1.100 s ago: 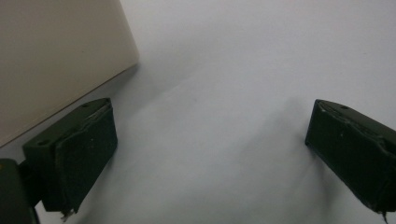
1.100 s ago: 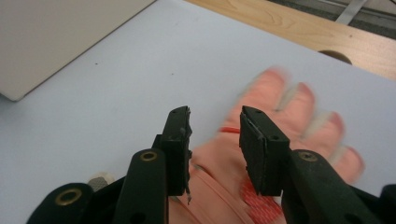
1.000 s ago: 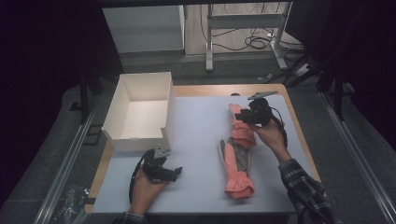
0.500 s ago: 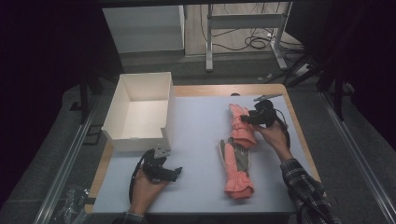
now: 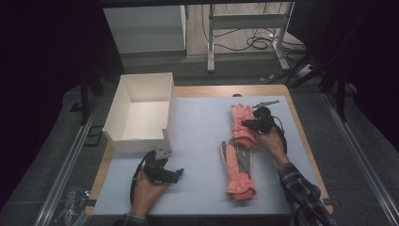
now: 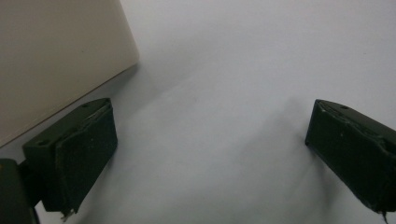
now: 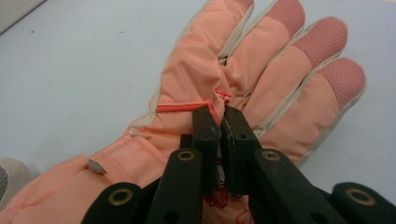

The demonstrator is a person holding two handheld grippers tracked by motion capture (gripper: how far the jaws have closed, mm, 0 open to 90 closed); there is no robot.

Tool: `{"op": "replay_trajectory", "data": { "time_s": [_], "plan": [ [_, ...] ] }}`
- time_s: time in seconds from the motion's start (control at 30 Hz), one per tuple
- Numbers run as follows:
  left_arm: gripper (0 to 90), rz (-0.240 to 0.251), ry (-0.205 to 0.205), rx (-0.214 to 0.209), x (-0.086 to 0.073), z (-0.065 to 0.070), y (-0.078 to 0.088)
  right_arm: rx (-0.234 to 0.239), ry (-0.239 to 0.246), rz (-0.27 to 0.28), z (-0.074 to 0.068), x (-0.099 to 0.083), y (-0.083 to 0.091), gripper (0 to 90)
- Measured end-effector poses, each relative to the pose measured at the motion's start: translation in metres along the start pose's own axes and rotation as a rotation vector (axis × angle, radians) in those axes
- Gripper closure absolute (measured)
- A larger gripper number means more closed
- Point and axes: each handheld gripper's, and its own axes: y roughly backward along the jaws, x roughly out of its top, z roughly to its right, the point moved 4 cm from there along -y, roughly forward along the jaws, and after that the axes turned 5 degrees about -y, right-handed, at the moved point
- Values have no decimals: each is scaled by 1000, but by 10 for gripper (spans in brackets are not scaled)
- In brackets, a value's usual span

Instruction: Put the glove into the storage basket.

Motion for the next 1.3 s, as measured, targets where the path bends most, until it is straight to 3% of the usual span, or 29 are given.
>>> {"op": "replay_trajectory", "data": {
  "time_s": [0.27, 0.67, 0.73, 0.9, 0.97, 1.03, 1.1, 1.3],
  "plan": [
    [21, 2, 3, 0, 0, 0, 0, 2, 0, 36, -1, 9, 20, 857],
    [21, 3, 4, 0, 0, 0, 0, 34, 15, 76, -17, 17, 71, 857],
    [21, 3, 4, 0, 0, 0, 0, 58, 27, 87, -25, 17, 87, 856],
    [21, 3, 3, 1, 0, 0, 0, 87, 55, 91, -40, 14, 106, 856],
    [21, 3, 4, 1, 0, 0, 0, 114, 78, 89, -55, 8, 120, 855],
    [21, 6, 5, 2, 0, 0, 0, 119, 86, 88, -58, 6, 123, 855],
    [21, 6, 5, 2, 0, 0, 0, 144, 107, 76, -73, -5, 131, 854],
    [21, 6, 6, 1, 0, 0, 0, 187, 125, 56, -93, -22, 135, 853]
  ]
}}
